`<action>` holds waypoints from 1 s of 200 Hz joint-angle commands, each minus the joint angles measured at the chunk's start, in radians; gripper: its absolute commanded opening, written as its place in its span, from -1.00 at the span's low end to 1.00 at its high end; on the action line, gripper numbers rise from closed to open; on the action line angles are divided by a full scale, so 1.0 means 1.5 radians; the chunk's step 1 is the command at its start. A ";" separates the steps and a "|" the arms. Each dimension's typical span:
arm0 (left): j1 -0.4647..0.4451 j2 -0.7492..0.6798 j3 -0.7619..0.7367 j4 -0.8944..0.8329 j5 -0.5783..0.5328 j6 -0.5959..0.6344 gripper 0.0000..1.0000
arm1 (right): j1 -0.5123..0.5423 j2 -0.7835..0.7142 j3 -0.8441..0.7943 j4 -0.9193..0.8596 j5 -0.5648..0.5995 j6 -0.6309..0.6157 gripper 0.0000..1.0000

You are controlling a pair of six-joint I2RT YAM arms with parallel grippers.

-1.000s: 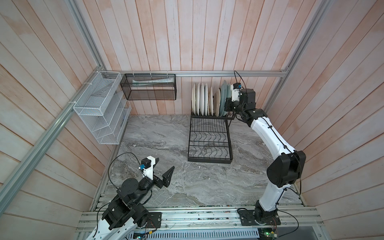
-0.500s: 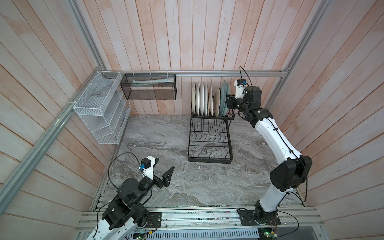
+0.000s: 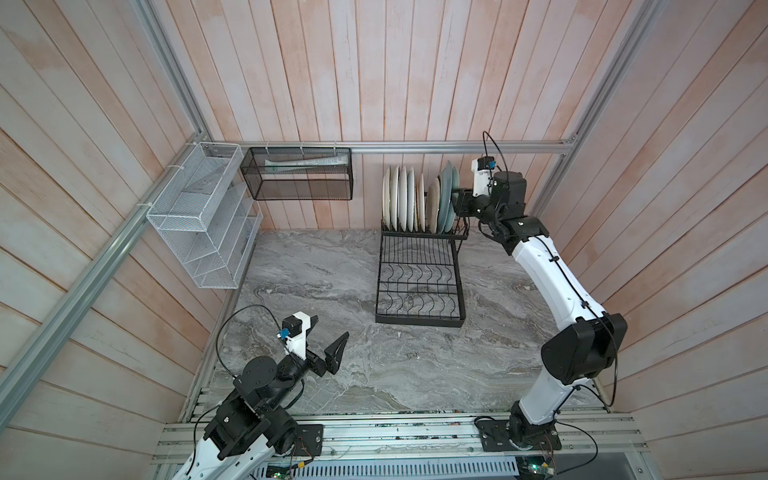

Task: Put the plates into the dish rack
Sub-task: 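Open the right gripper and pull it back from the rack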

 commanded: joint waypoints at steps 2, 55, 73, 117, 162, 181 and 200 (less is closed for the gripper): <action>0.003 -0.002 0.001 0.002 0.006 -0.006 1.00 | 0.006 -0.039 0.016 0.013 -0.011 0.004 0.04; 0.003 -0.007 0.002 -0.001 0.006 -0.006 1.00 | 0.010 -0.062 0.035 0.001 0.008 0.011 0.32; 0.003 -0.010 0.002 0.001 0.007 -0.007 1.00 | 0.010 -0.069 0.042 -0.005 0.014 0.014 0.84; 0.004 -0.012 0.003 -0.002 0.007 -0.008 1.00 | 0.010 -0.129 0.015 0.000 0.061 0.024 0.95; 0.004 -0.008 0.005 -0.007 0.001 -0.018 1.00 | 0.002 -0.305 -0.199 0.098 0.146 0.045 0.96; 0.004 0.001 0.008 -0.011 0.002 -0.028 1.00 | -0.011 -0.383 -0.294 0.118 0.154 0.066 0.95; 0.004 0.017 0.015 -0.017 0.005 -0.033 1.00 | -0.033 -0.469 -0.410 0.147 0.150 0.088 0.95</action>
